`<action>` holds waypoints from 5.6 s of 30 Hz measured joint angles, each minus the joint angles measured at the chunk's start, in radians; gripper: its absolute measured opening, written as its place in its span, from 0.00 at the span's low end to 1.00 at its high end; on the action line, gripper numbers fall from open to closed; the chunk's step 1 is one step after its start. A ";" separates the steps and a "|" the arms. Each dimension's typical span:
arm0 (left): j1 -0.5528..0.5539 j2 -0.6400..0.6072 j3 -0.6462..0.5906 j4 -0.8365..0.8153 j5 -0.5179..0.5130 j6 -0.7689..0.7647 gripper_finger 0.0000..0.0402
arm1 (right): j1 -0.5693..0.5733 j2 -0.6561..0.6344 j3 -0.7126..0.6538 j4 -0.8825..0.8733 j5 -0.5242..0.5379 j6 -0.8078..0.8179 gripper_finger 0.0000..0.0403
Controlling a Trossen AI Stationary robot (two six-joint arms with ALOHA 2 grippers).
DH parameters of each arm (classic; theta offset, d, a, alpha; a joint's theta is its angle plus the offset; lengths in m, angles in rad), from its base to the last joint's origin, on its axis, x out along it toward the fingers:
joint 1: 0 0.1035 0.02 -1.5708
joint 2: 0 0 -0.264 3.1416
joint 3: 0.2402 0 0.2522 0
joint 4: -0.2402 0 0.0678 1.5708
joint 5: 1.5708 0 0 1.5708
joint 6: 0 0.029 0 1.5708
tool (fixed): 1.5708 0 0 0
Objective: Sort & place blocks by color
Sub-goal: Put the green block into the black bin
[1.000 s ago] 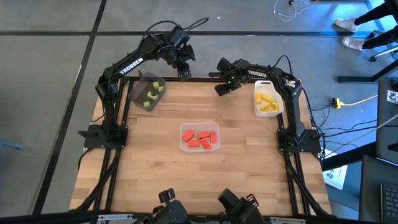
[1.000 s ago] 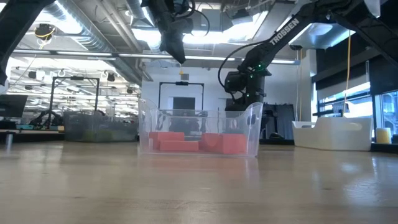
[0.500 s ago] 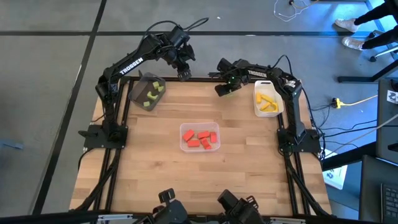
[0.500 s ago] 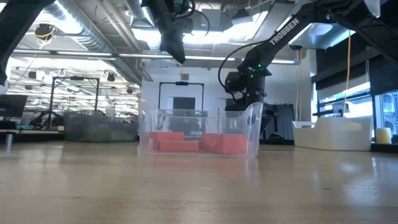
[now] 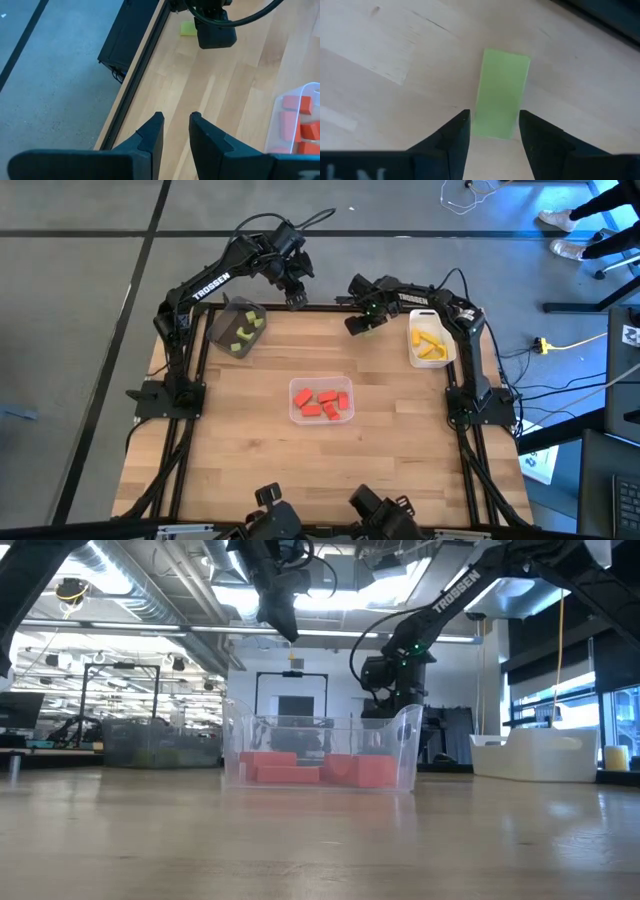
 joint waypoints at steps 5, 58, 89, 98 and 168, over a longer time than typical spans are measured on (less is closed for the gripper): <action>0.000 0.000 0.000 0.000 0.000 0.000 0.21 | 0.000 0.044 0.000 0.001 -0.020 -0.001 0.42; -0.201 0.002 0.000 0.220 -0.079 0.910 0.21 | -0.021 0.043 0.777 -0.637 -0.711 -0.656 0.31; -0.221 0.100 0.002 0.297 -0.132 0.943 0.21 | -0.002 0.046 0.777 -0.646 -0.748 -0.675 0.31; -0.225 0.101 0.002 0.295 -0.144 0.924 0.11 | -0.002 0.046 0.776 -0.646 -0.758 -0.675 0.31; 0.241 -0.050 0.000 -0.434 -0.143 0.103 0.11 | -0.109 -0.134 0.778 -0.645 -0.636 -0.842 0.44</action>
